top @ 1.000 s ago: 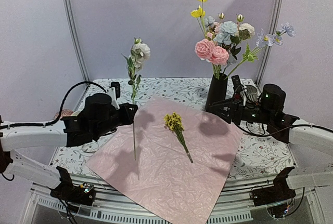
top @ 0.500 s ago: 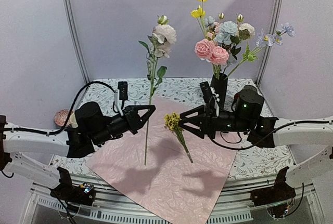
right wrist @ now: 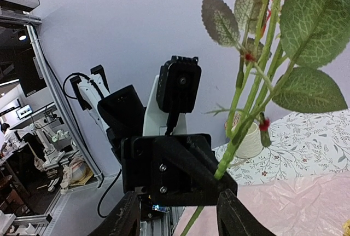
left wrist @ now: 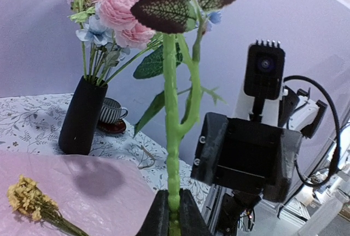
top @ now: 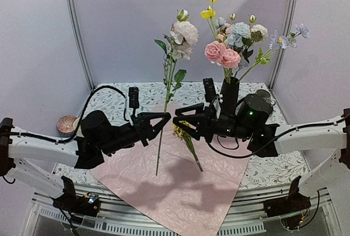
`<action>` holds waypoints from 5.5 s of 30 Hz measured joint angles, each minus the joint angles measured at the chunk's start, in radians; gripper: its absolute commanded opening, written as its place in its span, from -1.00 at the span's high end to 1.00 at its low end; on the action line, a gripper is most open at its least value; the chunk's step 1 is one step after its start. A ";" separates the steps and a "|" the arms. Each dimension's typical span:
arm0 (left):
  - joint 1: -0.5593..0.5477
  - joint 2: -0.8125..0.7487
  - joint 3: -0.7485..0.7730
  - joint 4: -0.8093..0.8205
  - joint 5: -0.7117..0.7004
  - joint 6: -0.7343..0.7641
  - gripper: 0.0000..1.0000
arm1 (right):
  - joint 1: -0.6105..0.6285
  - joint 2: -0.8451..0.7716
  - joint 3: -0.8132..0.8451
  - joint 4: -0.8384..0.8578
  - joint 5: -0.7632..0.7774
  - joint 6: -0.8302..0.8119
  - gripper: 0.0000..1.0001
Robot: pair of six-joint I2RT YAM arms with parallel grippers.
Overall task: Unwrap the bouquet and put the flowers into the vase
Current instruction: Pass from the left arm to the right, then place the fake flower in the vase, then pick up the fake flower from the flattened wrapping paper.
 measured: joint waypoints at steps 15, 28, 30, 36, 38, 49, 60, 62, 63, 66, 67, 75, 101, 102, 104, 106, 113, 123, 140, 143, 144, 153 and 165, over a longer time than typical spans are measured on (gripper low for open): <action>-0.037 0.024 -0.002 0.085 0.113 0.065 0.88 | 0.008 0.053 0.052 0.075 0.050 0.037 0.30; -0.048 0.045 -0.002 0.089 0.137 0.097 -0.21 | 0.009 0.052 0.057 0.061 0.076 0.029 0.95; -0.050 0.042 -0.002 0.080 0.117 0.104 -0.37 | 0.008 0.029 0.052 0.026 0.124 0.008 0.95; -0.050 -0.005 -0.016 0.017 0.050 0.117 -0.73 | 0.005 -0.151 -0.021 -0.104 0.386 -0.103 0.96; -0.050 -0.028 -0.028 -0.005 0.031 0.125 -0.84 | -0.014 -0.230 -0.058 -0.138 0.475 -0.143 0.96; -0.050 -0.062 -0.042 -0.142 -0.097 0.125 -0.97 | -0.315 -0.446 -0.151 -0.161 0.727 -0.286 0.97; -0.050 -0.070 -0.040 -0.184 -0.121 0.137 -0.96 | -0.456 -0.340 -0.145 0.156 0.774 -0.526 0.97; -0.050 -0.070 -0.039 -0.187 -0.121 0.141 -0.95 | -0.475 -0.302 -0.131 0.193 0.768 -0.548 0.97; -0.050 -0.070 -0.039 -0.188 -0.121 0.143 -0.95 | -0.481 -0.282 -0.117 0.208 0.762 -0.558 0.97; -0.050 -0.071 -0.036 -0.190 -0.121 0.153 -0.95 | -0.494 -0.232 -0.070 0.237 0.745 -0.581 0.97; -0.050 -0.071 -0.035 -0.192 -0.122 0.155 -0.95 | -0.497 -0.220 -0.057 0.245 0.739 -0.587 0.97; -0.050 -0.075 -0.034 -0.205 -0.127 0.171 -0.93 | -0.522 -0.156 0.012 0.276 0.695 -0.593 0.97; -0.049 -0.076 -0.034 -0.240 -0.142 0.175 -0.90 | -0.609 0.061 0.026 0.138 0.637 -0.335 0.94; -0.049 -0.076 -0.034 -0.240 -0.142 0.175 -0.90 | -0.609 0.071 0.017 0.130 0.636 -0.322 0.93; -0.049 -0.076 -0.034 -0.241 -0.140 0.174 -0.90 | -0.610 0.090 0.006 0.118 0.632 -0.300 0.89; -0.049 -0.076 -0.034 -0.244 -0.140 0.174 -0.90 | -0.610 0.106 0.002 0.111 0.625 -0.280 0.88; -0.047 -0.076 -0.033 -0.248 -0.137 0.174 -0.89 | -0.610 0.142 0.002 0.073 0.613 -0.224 0.51; -0.046 -0.076 -0.024 -0.265 -0.154 0.170 -0.89 | -0.610 0.120 -0.010 -0.094 0.520 -0.169 0.07; -0.027 0.002 0.035 -0.370 -0.206 0.100 -0.88 | -0.608 -0.050 -0.185 -0.354 0.218 -0.073 0.02; -0.015 0.018 0.043 -0.388 -0.218 0.072 -0.87 | -0.579 -0.036 -0.198 -0.396 0.167 -0.051 0.00; -0.009 0.020 0.044 -0.393 -0.220 0.063 -0.88 | -0.563 -0.024 -0.198 -0.401 0.159 -0.045 -0.01; 0.048 0.024 0.045 -0.430 -0.222 -0.010 -0.85 | -0.304 0.198 -0.093 -0.507 0.115 -0.022 -0.04; 0.064 0.011 0.042 -0.459 -0.221 -0.034 -0.85 | -0.229 0.423 0.255 -0.755 0.139 -0.038 -0.02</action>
